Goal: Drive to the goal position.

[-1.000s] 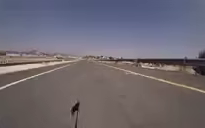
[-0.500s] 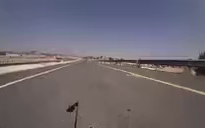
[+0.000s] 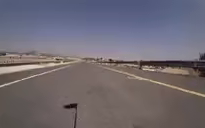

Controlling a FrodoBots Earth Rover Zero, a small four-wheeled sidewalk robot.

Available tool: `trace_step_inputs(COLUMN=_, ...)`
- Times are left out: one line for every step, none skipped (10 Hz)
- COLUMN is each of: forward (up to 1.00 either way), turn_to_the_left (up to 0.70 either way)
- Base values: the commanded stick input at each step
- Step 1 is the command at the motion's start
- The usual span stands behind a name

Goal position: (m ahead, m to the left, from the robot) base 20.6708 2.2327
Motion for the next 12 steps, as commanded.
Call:
trace_step_inputs(forward=0.7, turn_to_the_left=0.0)
trace_step_inputs(forward=0.7, turn_to_the_left=0.0)
trace_step_inputs(forward=0.7, turn_to_the_left=0.0)
trace_step_inputs(forward=0.7, turn_to_the_left=0.0)
trace_step_inputs(forward=0.7, turn_to_the_left=0.0)
trace_step_inputs(forward=0.7, turn_to_the_left=0.0)
trace_step_inputs(forward=0.7, turn_to_the_left=0.0)
trace_step_inputs(forward=0.7, turn_to_the_left=0.0)
trace_step_inputs(forward=0.7, turn_to_the_left=0.0)
trace_step_inputs(forward=0.7, turn_to_the_left=0.0)
trace_step_inputs(forward=0.7, turn_to_the_left=0.0)
trace_step_inputs(forward=0.7, turn_to_the_left=0.0)
